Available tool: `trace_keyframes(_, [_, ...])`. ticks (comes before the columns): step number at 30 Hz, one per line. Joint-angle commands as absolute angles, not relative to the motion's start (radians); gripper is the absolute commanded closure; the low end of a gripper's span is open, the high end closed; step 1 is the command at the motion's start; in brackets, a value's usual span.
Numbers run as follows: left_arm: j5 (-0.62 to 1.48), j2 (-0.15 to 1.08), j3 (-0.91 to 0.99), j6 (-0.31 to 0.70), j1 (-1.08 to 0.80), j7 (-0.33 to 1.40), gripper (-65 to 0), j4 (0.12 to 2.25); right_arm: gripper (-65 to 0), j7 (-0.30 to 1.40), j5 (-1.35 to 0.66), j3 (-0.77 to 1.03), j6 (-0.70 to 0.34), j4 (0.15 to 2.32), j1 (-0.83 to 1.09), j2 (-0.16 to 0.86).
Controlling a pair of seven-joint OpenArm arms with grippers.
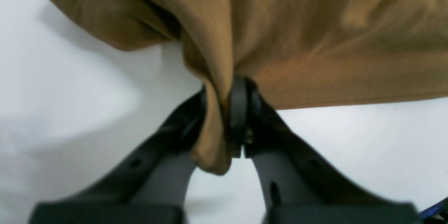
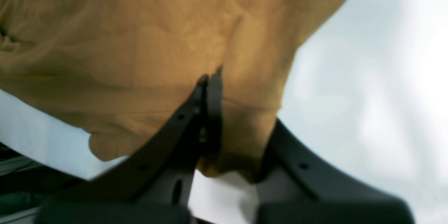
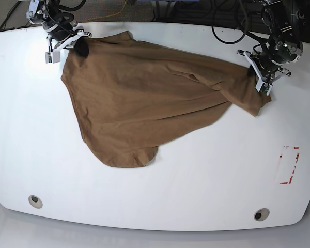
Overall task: Layout the t-shirt on the table in an organized manner, then fold the t-shirt properly
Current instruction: 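Lift the shirt with both grippers and swing it away from the arm bases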
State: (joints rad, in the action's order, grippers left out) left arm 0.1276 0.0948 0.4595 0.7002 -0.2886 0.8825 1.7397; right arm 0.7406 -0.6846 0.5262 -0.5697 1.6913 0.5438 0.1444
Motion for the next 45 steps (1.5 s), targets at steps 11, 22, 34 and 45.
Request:
trace_keyframes(11, [0.134, 0.119, 0.467, 0.698, -0.303, 0.875, -2.5, 1.917, -2.0, 0.737, -0.690, 0.536, -0.573, 1.856, 0.601, 0.156])
trace_keyframes(22, [0.134, 0.168, 0.467, 0.698, -0.312, 0.875, -2.5, 1.962, -2.0, 0.737, -0.691, 0.538, -0.573, 1.975, 0.644, 0.153])
trace_keyframes(34, [0.136, 0.206, 0.518, 0.698, -0.220, 0.875, -2.5, 1.962, -2.0, 0.737, -0.792, 0.613, -0.570, 1.992, 0.641, 0.203])
trace_keyframes(45, [0.127, 0.232, 0.529, 0.698, -0.008, 0.878, -2.5, 1.960, -2.0, 0.763, -0.906, 0.616, -0.565, 1.989, 0.532, 0.303])
